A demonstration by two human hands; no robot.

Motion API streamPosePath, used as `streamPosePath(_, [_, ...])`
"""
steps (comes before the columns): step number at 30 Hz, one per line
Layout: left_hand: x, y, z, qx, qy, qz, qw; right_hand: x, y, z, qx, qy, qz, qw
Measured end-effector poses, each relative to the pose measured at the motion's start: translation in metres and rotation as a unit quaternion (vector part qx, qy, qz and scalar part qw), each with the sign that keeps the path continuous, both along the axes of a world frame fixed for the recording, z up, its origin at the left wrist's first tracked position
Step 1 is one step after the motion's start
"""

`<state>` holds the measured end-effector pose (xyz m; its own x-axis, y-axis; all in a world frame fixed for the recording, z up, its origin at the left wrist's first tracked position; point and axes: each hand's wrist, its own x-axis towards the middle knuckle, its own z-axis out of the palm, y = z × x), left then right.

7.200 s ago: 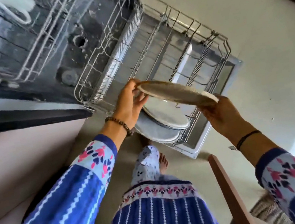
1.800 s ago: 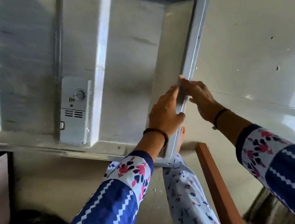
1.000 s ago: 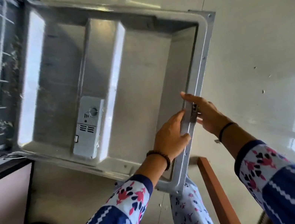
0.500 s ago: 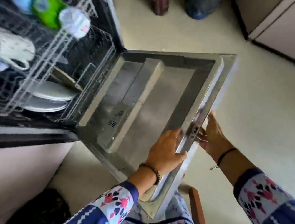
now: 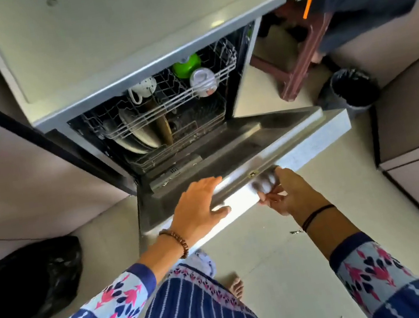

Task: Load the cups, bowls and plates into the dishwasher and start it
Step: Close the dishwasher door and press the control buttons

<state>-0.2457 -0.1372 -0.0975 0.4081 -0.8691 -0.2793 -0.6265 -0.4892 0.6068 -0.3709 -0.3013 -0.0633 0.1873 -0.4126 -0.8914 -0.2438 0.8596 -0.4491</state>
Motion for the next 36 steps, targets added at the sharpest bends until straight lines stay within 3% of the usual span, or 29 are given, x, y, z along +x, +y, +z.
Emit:
streamPosePath(4, [0.018,-0.005,0.019,-0.014,-0.064,0.026,0.998,0.029,-0.015,0.018,0.000,0.015,0.062,0.998])
streamPosePath(7, [0.039,-0.013,0.031,-0.002,-0.119,0.028,0.992,0.055,-0.025,0.037,0.000,0.009,0.054,0.998])
streamPosePath(11, [0.063,-0.020,0.042,0.013,-0.166,0.042,0.985,0.085,-0.041,0.053,-0.047,0.012,0.147,0.988])
streamPosePath(18, [0.107,-0.033,0.059,0.017,-0.241,0.064,0.968,0.128,-0.083,0.066,-0.122,0.082,0.384,0.912])
streamPosePath(24, [0.134,-0.042,0.077,0.002,-0.355,0.083,0.931,0.160,-0.097,0.078,-0.180,0.084,0.443,0.874])
streamPosePath(30, [0.151,-0.053,0.091,0.054,-0.320,0.144,0.935,0.178,-0.113,0.074,-0.234,0.076,0.491,0.836])
streamPosePath(32, [0.154,-0.056,0.097,0.094,-0.304,0.158,0.935,0.179,-0.119,0.071,-0.314,0.089,0.543,0.773])
streamPosePath(35, [0.158,-0.064,0.106,0.145,-0.297,0.161,0.930,0.184,-0.129,0.075,-0.536,0.149,0.602,0.573])
streamPosePath(36, [0.157,-0.066,0.109,0.154,-0.295,0.163,0.929,0.187,-0.132,0.079,-0.592,0.130,0.599,0.523])
